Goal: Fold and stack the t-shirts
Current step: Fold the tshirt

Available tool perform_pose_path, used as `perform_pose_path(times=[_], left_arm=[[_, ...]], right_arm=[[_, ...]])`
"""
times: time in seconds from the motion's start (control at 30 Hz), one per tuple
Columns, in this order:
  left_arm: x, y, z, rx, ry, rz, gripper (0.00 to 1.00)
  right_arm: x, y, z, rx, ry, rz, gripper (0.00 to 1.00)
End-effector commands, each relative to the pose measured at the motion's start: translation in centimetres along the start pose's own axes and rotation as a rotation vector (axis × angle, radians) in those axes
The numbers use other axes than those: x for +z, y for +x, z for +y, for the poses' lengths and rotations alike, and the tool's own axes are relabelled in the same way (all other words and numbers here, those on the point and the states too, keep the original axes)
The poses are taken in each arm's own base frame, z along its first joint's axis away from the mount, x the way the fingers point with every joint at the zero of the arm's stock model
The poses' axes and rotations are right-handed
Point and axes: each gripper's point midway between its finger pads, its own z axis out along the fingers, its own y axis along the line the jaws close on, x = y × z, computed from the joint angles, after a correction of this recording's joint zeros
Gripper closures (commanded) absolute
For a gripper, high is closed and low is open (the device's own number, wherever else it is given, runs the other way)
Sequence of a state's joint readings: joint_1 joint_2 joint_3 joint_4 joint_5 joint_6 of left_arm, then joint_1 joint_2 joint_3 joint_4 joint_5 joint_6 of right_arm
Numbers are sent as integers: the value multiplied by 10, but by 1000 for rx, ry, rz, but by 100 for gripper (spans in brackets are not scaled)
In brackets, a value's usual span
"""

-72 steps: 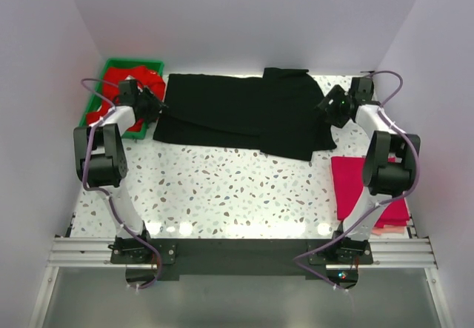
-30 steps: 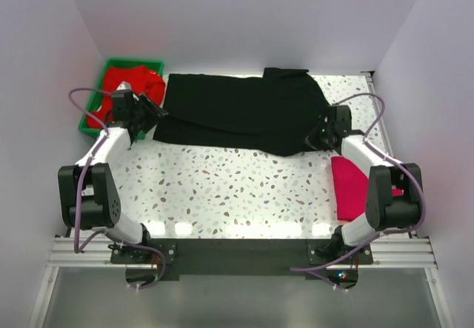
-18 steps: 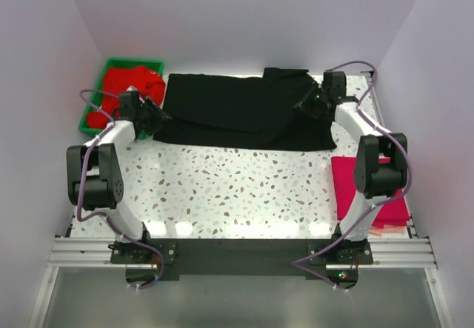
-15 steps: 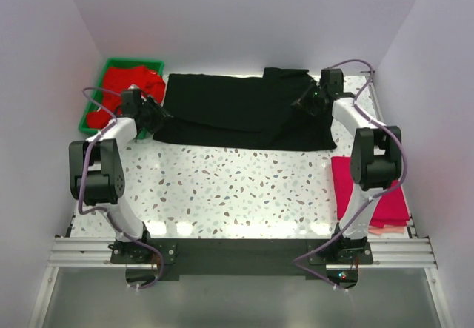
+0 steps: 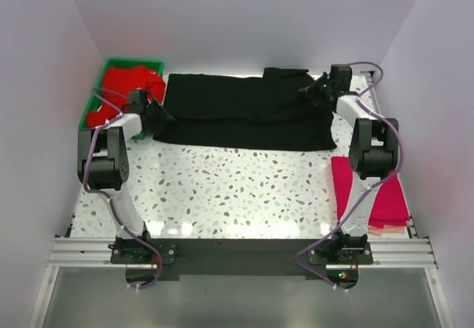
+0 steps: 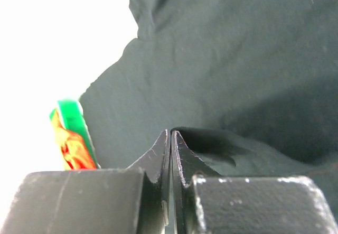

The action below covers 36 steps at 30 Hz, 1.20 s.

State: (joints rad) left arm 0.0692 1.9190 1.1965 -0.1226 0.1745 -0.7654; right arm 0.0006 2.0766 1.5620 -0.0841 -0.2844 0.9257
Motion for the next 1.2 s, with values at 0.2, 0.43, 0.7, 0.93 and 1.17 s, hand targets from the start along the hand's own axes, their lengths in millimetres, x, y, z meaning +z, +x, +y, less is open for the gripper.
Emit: perform_pose_path(times=[0.2, 0.43, 0.7, 0.93, 1.17], left_arm=[[10, -11, -4, 36, -11, -28, 45], [8, -11, -1, 43, -29, -29, 44], [-1, -14, -8, 46, -9, -40, 44], [-8, -18, -12, 45, 1, -59, 44], [-7, -14, -13, 45, 5, -49, 44]], right_arm=[[25, -29, 18, 125, -189, -84, 100], [32, -39, 17, 131, -222, -94, 68], [2, -49, 15, -12, -150, -110, 43], [-6, 13, -2, -203, -14, -40, 43], [30, 63, -13, -227, 19, 75, 43]])
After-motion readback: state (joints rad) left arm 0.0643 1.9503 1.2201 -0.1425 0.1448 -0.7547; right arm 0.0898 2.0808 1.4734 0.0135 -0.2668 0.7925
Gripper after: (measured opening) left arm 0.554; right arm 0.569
